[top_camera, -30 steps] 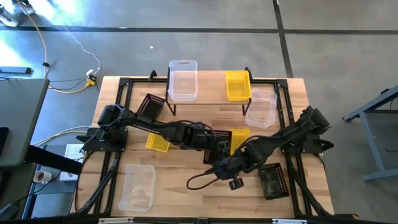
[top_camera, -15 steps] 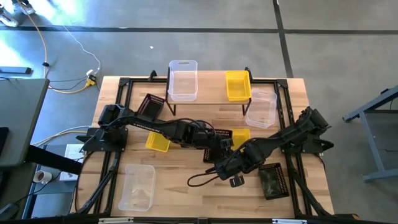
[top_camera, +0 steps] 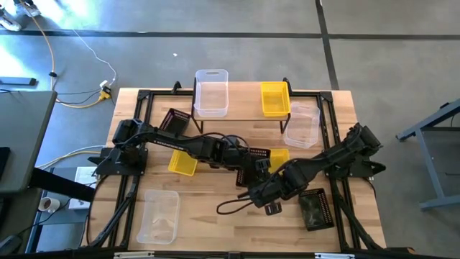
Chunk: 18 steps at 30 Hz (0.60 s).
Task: Stack baskets on shelf by color
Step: Put the bottom left black bin on the shelf
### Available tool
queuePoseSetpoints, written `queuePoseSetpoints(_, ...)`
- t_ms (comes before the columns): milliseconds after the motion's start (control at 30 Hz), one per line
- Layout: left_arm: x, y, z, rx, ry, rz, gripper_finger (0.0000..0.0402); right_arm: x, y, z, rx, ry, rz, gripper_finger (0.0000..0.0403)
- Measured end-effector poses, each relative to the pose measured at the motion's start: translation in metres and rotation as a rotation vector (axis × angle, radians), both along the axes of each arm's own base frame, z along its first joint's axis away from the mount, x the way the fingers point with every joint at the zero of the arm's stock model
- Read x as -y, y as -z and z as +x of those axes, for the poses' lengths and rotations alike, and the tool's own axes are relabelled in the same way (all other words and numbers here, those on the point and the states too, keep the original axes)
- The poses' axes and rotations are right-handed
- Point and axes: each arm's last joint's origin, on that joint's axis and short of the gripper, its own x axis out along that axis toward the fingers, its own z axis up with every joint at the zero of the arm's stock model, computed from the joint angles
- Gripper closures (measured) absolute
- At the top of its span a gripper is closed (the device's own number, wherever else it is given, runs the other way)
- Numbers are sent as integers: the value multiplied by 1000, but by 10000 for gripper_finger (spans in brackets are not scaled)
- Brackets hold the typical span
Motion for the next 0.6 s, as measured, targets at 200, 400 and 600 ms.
queuePoseSetpoints(200, -5, 0, 0, -4, 6, 0, 401, 6, 1, 3, -13, 28, 43, 331)
queuePoseSetpoints(400, -9, 0, 0, -10, 11, 8, 401, 9, 1, 3, -37, 31, 51, 395)
queuePoseSetpoints(600, -11, 0, 0, -17, 29, 20, 401, 10, 2, 3, -37, 37, 43, 400)
